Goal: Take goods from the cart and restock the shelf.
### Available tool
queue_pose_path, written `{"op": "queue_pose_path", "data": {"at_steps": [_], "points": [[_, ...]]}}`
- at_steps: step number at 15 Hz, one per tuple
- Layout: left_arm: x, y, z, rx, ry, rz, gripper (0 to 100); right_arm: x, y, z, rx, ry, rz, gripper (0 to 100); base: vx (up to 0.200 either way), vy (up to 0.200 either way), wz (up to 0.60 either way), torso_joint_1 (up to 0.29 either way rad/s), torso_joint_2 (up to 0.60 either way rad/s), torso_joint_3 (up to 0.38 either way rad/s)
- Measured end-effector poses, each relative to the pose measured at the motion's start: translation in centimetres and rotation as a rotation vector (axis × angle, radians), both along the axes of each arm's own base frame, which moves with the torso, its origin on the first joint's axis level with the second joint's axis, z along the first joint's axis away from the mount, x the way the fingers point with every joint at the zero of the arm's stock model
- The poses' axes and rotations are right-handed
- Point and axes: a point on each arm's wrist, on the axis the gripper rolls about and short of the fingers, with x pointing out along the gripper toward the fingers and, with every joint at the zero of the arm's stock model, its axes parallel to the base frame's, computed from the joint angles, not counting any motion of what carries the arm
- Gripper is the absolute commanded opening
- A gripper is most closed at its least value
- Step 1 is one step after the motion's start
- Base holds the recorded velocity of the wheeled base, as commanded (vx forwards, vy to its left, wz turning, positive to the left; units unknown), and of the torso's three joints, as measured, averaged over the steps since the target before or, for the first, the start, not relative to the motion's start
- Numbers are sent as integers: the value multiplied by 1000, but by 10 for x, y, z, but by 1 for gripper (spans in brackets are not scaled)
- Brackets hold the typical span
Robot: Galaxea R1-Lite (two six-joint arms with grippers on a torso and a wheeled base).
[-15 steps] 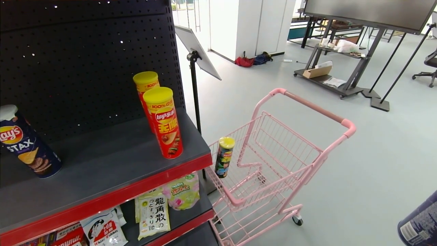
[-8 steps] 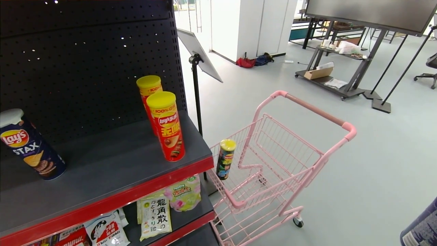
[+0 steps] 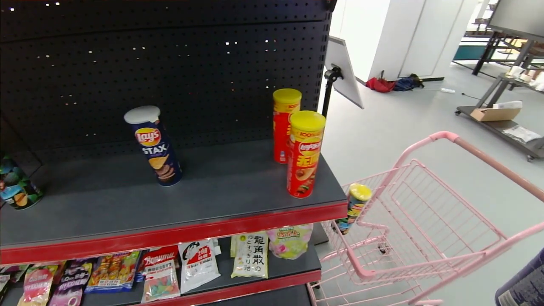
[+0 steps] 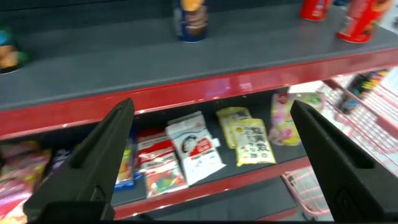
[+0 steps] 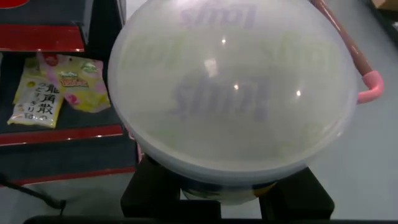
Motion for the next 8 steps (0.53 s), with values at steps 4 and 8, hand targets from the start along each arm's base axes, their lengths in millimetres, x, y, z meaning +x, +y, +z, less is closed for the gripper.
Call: {"op": "queue_pose_path", "data": {"at_steps": [4, 8], "points": [[0, 0, 0, 1, 0, 0, 100, -15, -2, -6, 16, -61, 22, 0, 0, 50, 0, 2, -1, 2], [0, 0, 0, 1, 0, 0, 100, -37, -5, -27, 34, -151, 83, 0, 0, 200, 0, 6, 2, 2]]}}
